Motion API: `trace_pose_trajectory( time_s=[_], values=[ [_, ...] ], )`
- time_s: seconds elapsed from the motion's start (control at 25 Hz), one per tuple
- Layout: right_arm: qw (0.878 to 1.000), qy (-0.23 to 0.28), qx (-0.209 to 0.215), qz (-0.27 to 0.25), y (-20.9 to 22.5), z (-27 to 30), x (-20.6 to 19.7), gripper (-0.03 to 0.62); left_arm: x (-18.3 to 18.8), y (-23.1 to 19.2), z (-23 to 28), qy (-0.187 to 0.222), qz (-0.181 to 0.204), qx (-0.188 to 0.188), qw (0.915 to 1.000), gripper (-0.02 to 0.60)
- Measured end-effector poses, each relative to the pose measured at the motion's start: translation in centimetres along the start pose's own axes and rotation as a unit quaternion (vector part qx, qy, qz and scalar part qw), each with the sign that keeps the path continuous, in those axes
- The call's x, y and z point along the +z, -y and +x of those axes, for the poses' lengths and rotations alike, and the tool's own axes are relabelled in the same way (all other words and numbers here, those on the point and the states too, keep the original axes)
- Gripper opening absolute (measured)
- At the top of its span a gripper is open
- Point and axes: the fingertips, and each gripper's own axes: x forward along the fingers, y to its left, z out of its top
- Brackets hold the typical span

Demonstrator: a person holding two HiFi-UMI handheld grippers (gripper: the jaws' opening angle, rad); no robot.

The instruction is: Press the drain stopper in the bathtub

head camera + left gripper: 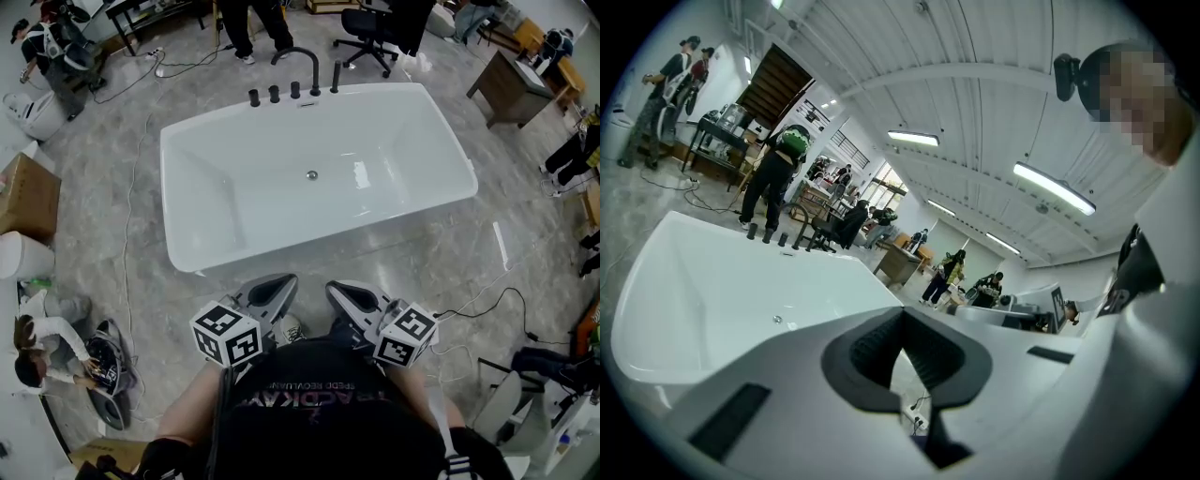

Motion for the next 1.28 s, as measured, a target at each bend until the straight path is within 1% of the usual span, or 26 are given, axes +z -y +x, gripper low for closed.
trace_pose_trajectory(
  time_s=[0.36,1.04,1.28],
  values=[
    [1.000,0.001,0.000,0.001,-0.25,-0.52,-0.36,0.011,-0.69,0.29,-0.36,0.004,-0.008,0.004,1.0000,0.006],
    [1.000,0.014,-0.012,0.003,-0.24,-0.94,0.09,0.011,-0.21,0.51,-0.28,0.015,-0.005,-0.010,0.9998,0.006],
    [1.000,0.013,-0.007,0.003,-0.36,-0.57,-0.06,0.011,-0.19,0.13,-0.85,0.019,-0.005,0.000,0.9998,0.006]
  ],
)
